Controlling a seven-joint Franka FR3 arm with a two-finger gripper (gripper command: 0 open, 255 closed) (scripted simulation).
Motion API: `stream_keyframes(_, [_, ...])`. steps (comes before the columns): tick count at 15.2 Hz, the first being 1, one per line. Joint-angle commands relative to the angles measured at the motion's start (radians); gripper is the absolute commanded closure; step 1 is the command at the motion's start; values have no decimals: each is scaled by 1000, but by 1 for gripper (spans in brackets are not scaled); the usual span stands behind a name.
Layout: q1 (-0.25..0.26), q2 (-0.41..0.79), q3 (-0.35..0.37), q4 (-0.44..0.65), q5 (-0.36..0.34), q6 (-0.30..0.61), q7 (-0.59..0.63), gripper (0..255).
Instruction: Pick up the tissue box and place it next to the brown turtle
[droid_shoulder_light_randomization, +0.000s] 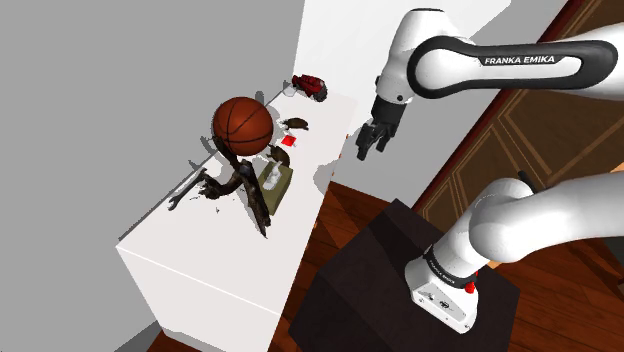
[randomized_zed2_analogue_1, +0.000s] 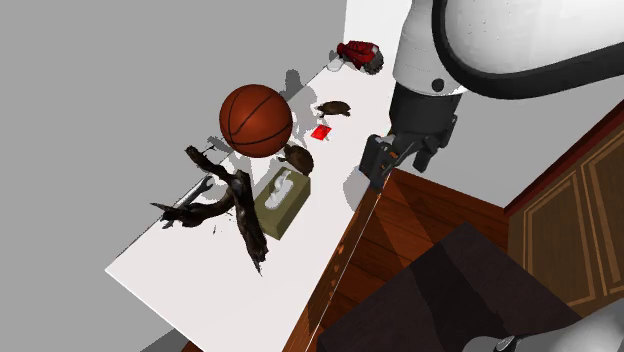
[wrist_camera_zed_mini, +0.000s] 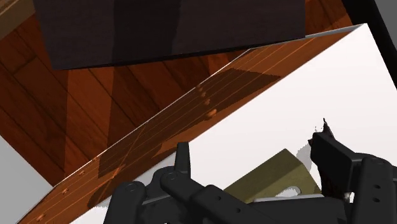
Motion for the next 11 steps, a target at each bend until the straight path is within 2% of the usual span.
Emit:
stream_keyframes(1, [9, 51, -7, -22, 27, 102, -13, 0])
stream_keyframes(6, [44, 212, -19, -31, 111, 335, -55, 0])
stream_keyframes(11, [96, 398, -36, 6, 234, 542, -135, 0])
